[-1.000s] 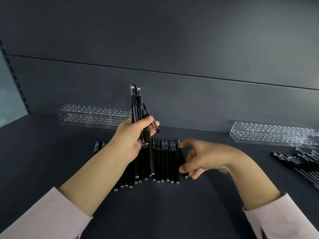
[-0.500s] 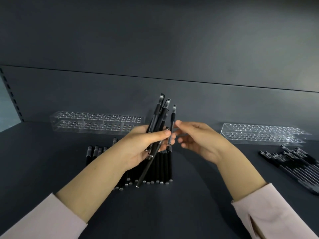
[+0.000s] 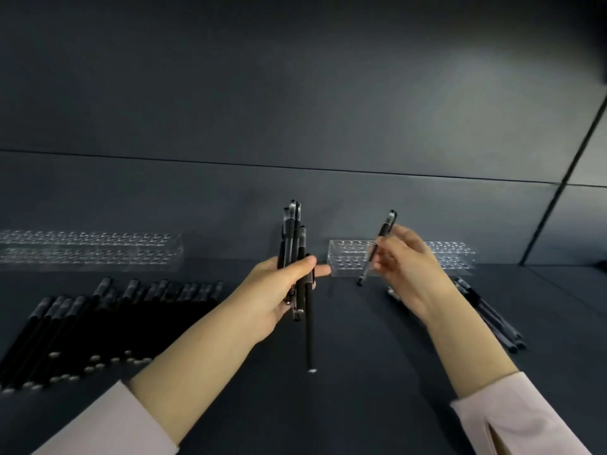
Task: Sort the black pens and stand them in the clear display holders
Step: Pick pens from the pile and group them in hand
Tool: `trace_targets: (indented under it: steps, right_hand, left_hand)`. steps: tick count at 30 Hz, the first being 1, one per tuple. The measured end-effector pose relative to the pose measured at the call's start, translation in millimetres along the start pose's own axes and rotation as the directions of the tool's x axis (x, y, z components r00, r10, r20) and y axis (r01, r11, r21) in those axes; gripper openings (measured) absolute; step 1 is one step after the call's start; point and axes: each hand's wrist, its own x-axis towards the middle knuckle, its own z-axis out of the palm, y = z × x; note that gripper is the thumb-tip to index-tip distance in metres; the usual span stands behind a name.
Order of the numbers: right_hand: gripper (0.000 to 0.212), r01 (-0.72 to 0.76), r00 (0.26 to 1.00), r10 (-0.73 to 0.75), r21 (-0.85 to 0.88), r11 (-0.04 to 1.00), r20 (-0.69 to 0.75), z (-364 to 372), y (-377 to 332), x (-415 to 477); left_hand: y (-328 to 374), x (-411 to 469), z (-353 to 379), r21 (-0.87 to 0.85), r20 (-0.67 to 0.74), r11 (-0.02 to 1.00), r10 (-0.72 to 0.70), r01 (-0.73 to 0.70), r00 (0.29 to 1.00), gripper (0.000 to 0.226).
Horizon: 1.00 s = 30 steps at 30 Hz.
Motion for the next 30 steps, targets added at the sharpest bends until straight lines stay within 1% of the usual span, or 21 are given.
trace_targets:
  steps: [1, 3, 6, 8, 10, 14, 19, 22, 25, 28, 30]
  right_hand:
    - [0.032, 0.005, 1.000, -0.007, -0.066, 0.998, -0.025, -19.1, -4.8, 3.6]
    - [0.044, 0.000, 1.000, -0.008, -0.273, 0.962, -0.030, -56.5, -13.7, 11.4]
    - [0.056, -0.018, 0.997, 0.054, -0.541, 0.841, 0.050, -104.1, -26.3, 19.3]
    - [0.063, -0.016, 0.987, 0.117, -0.668, 0.744, 0.107, -125.7, -32.3, 22.2]
    - [0.066, 0.012, 0.975, 0.160, -0.749, 0.663, 0.157, -138.4, -36.1, 23.9]
    - [0.069, 0.079, 0.953, 0.191, -0.802, 0.592, 0.234, -147.9, -40.7, 25.1]
    - [0.073, 0.139, 0.912, 0.287, -0.881, 0.452, 0.291, -148.9, -34.8, 24.1]
    - [0.064, 0.169, 0.906, 0.308, -0.914, 0.370, 0.292, -148.0, -33.9, 23.0]
    - [0.047, 0.175, 0.899, 0.315, -0.908, 0.380, 0.305, -150.0, -33.6, 23.2]
    - [0.032, 0.172, 0.889, 0.337, -0.909, 0.381, 0.309, -151.1, -32.1, 21.5]
    - [0.019, 0.169, 0.907, 0.301, -0.908, 0.383, 0.296, -145.8, -31.1, 17.3]
  left_hand:
    - [-3.8, 4.7, 13.7, -0.035, -0.021, 0.999, -0.014, 0.013, 1.000, 0.018]
    - [-11.5, 13.7, 38.6, -0.096, -0.057, 0.995, -0.036, 0.030, 0.998, 0.013]
    - [-22.1, 25.1, 69.5, -0.159, -0.098, 0.987, -0.055, 0.039, 0.994, 0.009]
    - [-28.2, 30.7, 84.3, -0.172, -0.120, 0.985, -0.052, 0.030, 0.991, 0.008]
    - [-32.1, 34.1, 94.6, -0.169, -0.138, 0.985, -0.041, 0.017, 0.990, 0.009]
    - [-35.3, 36.1, 103.7, -0.146, -0.140, 0.989, -0.014, -0.006, 0.990, 0.011]
    - [-41.1, 38.8, 102.7, -0.074, -0.143, 0.997, 0.007, -0.017, 0.990, 0.016]
    - [-40.6, 39.4, 101.0, -0.051, -0.156, 0.998, 0.018, -0.026, 0.988, 0.015]
    - [-38.9, 39.0, 99.3, -0.098, -0.158, 0.995, 0.015, -0.031, 0.987, 0.014]
    - [-36.8, 38.0, 94.6, -0.134, -0.166, 0.991, 0.004, -0.027, 0.986, 0.018]
    - [-34.3, 36.8, 89.2, -0.152, -0.174, 0.988, 0.003, -0.030, 0.985, 0.017]
